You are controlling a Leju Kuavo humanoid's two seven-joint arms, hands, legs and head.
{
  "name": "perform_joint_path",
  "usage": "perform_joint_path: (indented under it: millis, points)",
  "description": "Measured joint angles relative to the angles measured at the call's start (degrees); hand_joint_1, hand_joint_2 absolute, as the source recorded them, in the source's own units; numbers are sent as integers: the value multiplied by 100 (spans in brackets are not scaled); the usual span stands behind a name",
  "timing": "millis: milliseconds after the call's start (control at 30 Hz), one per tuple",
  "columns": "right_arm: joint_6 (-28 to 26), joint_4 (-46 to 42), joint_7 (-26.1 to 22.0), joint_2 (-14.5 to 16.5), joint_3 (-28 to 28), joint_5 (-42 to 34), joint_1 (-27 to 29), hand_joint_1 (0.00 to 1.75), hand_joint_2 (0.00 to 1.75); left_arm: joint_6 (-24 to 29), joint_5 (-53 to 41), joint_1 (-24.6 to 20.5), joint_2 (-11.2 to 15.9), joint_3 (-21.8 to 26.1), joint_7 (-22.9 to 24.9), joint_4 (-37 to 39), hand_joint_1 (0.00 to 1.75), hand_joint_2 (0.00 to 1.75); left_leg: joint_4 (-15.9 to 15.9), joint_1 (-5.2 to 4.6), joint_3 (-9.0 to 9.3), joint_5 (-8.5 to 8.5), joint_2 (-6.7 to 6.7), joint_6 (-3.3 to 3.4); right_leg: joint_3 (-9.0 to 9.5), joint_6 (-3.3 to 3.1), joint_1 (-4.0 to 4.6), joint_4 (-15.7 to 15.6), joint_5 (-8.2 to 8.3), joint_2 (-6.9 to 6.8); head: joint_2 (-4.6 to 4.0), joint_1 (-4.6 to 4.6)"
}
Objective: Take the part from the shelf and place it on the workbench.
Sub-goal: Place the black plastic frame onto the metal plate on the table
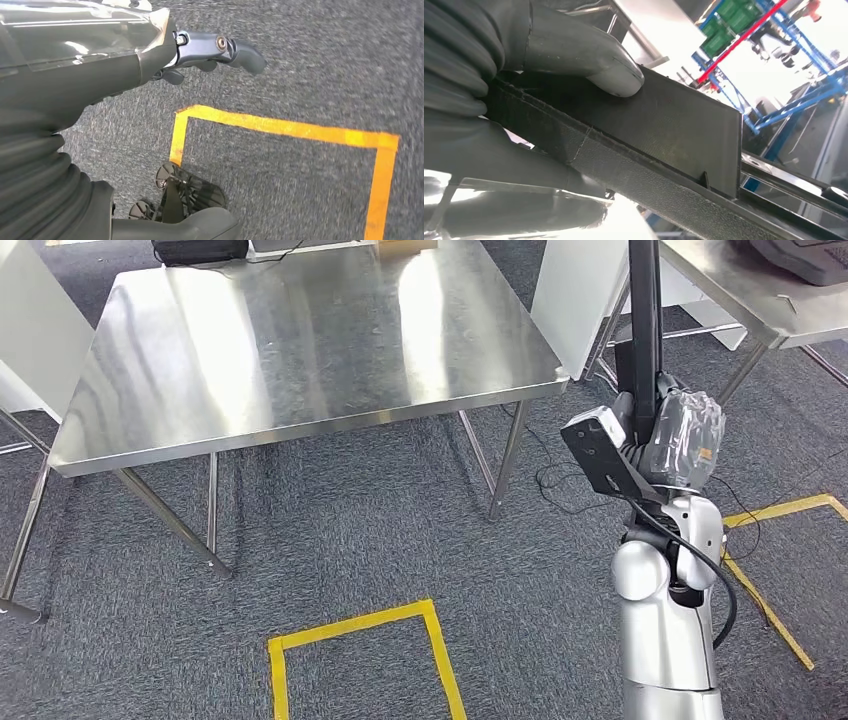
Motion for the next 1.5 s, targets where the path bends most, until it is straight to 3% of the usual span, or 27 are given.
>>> perform_joint_path:
  millis: [67,100,167,233,267,333,367,433,500,567,600,633,700,733,767,800,867,933,1033,1300,1500]
  points:
    - [0,5,-1,8,1,0,-11,175,175,-1,7,1,-5,3,-1,-1,0,175,-55,23,72,50,-90,60,-44,41,-11,154,-106,68,0,15]
    - [0,7,0,7,1,0,-16,175,175,-3,9,-5,-5,4,-2,-1,0,175,-82,39,110,70,-135,90,-157,40,-15,402,-225,153,0,22]
    - [0,24,0,-6,2,-2,-2,175,175,-8,19,-16,-2,6,-2,-2,0,175,-85,42,120,72,-245,128,-560,18,-33,1189,-527,300,0,33]
    - [0,56,1,-22,1,-3,31,175,175,-14,26,-16,-2,7,-1,-1,0,175,-82,41,121,64,-379,136,-893,51,-42,1729,-645,332,0,34]
    - [-1,70,1,-28,1,-3,41,175,175,-16,28,-13,-3,8,0,0,0,175,-80,41,124,60,-448,135,-912,94,-49,1681,-570,338,0,37]
    - [-4,82,0,-36,-1,-4,36,175,175,-17,28,-9,-7,10,0,0,0,175,-70,44,135,48,-583,115,-624,191,-76,940,-204,411,0,39]
    - [-7,84,-3,-39,0,-8,31,175,175,-17,28,-11,-7,11,0,0,0,175,-50,30,133,33,-644,93,-439,207,-86,530,-31,482,0,39]
    - [-11,92,-13,-46,2,-18,29,175,175,-17,26,-7,-5,14,0,0,0,175,-19,14,110,11,-739,39,-234,158,-91,93,143,573,0,35]
    - [-15,101,-20,-49,0,-27,28,175,175,-16,22,14,0,18,0,-1,0,175,-14,24,86,6,-801,-25,-218,65,-79,73,162,520,0,35]
    - [-22,105,-24,-43,-2,-33,15,175,175,-13,19,32,10,24,0,-1,0,175,95,30,39,-80,-675,-91,-198,-12,-94,52,177,458,0,19]
    - [-28,107,-27,-40,-2,-37,9,175,175,-12,15,31,15,27,0,-1,0,175,305,34,-54,-213,-553,-122,-187,-46,-107,39,180,426,0,0]
    - [-34,108,-32,-39,-2,-42,6,175,175,-12,9,25,13,27,0,0,0,175,632,44,-205,-393,-417,-152,-180,-71,-104,36,174,397,0,-17]
    - [-61,116,-57,-40,-3,-80,16,175,175,-12,-2,18,10,27,-1,0,0,175,1415,77,-596,-740,-287,-204,-178,-93,-90,38,159,345,0,-34]
    - [-80,124,-78,-40,-3,-111,22,175,175,-11,-4,19,10,30,-3,0,0,175,1638,89,-718,-789,-269,-220,-178,-97,-86,40,155,321,0,-35]
    - [-100,132,-99,-40,-3,-144,26,175,175,-11,-4,22,11,32,-6,0,0,175,1648,97,-735,-726,-261,-226,-175,-98,-84,41,152,301,0,-37]
    - [-115,138,-117,-39,-3,-172,28,175,175,-11,-4,23,15,36,-13,0,0,175,1418,101,-628,-562,-254,-221,-168,-98,-83,42,150,285,0,-36]
    - [-129,141,-139,-38,-2,-197,25,175,175,-11,-3,20,25,39,-23,-1,0,175,589,92,-209,-181,-216,-178,-152,-82,-70,43,136,269,0,-37]
    - [-139,141,-148,-37,-1,-204,22,175,175,-9,0,15,27,43,-21,-1,0,175,65,72,54,-21,-184,-134,-151,-63,-28,55,111,263,0,-31]
    - [-156,139,-149,-39,-1,-209,46,175,175,-14,2,14,17,46,-9,0,0,175,5,43,71,-8,-202,-130,-156,-71,-3,72,90,253,0,-27]
    - [-173,139,-149,-40,-1,-212,66,175,175,-30,-1,12,28,79,-6,0,0,175,10,-15,67,-15,-230,-54,-130,-27,-49,23,115,230,0,-26]
    - [-89,81,-56,-49,-9,-30,86,175,175,-113,-29,13,58,82,-9,-2,0,175,-2,-19,83,-44,-239,108,-122,127,-102,-13,124,222,0,-31]
